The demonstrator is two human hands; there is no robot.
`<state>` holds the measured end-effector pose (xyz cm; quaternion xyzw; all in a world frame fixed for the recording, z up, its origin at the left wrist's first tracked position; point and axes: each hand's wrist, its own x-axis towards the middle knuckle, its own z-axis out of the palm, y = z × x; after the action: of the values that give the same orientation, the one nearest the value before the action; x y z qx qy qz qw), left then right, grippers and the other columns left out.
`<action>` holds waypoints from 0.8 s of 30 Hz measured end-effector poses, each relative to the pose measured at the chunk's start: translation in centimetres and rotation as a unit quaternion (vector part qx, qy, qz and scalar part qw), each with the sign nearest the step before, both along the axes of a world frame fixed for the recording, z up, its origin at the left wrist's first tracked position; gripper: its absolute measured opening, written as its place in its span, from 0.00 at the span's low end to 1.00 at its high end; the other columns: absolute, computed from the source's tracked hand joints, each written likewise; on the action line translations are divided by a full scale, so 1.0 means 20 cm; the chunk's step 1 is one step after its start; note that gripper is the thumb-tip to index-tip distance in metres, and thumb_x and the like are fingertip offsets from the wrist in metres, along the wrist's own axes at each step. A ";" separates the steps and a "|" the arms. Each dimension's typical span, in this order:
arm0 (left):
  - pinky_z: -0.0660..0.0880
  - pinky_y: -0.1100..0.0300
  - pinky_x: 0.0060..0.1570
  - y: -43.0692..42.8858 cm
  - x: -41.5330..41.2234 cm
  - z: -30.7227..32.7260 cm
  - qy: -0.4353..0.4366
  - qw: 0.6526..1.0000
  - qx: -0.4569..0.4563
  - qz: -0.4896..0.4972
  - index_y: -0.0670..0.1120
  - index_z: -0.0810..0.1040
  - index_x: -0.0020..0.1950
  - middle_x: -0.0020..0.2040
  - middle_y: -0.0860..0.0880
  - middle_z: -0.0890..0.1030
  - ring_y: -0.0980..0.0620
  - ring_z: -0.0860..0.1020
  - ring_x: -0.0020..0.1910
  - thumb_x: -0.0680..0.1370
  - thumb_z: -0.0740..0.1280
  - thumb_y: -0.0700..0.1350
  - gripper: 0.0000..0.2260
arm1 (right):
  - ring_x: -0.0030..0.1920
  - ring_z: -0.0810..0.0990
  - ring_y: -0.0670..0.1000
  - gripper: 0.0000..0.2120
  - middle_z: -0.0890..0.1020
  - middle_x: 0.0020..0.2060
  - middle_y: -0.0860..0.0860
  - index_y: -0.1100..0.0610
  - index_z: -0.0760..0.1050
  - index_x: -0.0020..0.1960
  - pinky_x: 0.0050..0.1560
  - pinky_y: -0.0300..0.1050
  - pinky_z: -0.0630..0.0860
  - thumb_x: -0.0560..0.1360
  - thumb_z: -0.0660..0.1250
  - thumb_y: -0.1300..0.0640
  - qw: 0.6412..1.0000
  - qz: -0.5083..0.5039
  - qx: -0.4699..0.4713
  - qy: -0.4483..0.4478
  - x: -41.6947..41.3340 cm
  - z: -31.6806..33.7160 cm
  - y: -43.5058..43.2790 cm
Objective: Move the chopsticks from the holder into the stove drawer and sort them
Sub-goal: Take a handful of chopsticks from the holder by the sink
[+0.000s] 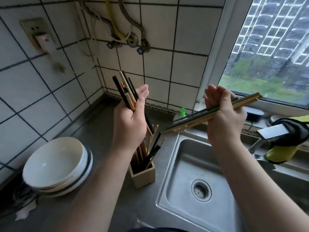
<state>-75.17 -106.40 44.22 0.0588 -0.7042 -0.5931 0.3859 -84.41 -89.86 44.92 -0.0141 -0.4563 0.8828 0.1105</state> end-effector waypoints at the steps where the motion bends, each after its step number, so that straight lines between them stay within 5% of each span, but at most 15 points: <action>1: 0.75 0.55 0.64 0.02 -0.02 0.01 0.002 1.000 0.007 -0.013 0.40 0.77 0.65 0.60 0.54 0.81 0.58 0.78 0.62 0.83 0.61 0.38 0.12 | 0.51 0.85 0.56 0.09 0.85 0.48 0.58 0.61 0.76 0.50 0.59 0.54 0.79 0.82 0.58 0.59 1.000 -0.011 -0.005 0.001 0.00 0.02 0.03; 12: 0.73 0.51 0.66 0.45 -0.28 -0.05 -0.006 0.973 0.054 -0.224 0.43 0.78 0.64 0.60 0.49 0.82 0.53 0.79 0.62 0.83 0.60 0.36 0.12 | 0.50 0.85 0.57 0.09 0.86 0.45 0.58 0.60 0.78 0.49 0.56 0.52 0.79 0.81 0.60 0.61 0.981 -0.195 -0.006 0.005 0.17 -0.03 0.57; 24: 0.72 0.51 0.66 1.32 0.01 -0.38 -0.123 0.858 0.019 -0.498 0.44 0.79 0.63 0.59 0.48 0.83 0.51 0.79 0.62 0.80 0.61 0.38 0.13 | 0.52 0.84 0.56 0.10 0.86 0.46 0.57 0.61 0.78 0.50 0.57 0.47 0.79 0.82 0.58 0.62 0.931 -0.355 0.058 -0.055 0.89 -0.31 1.30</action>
<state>-74.89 -80.01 36.60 -0.2202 -0.6701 -0.7070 -0.0515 -66.59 -63.90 38.80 -0.2169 -0.4776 0.7555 0.3925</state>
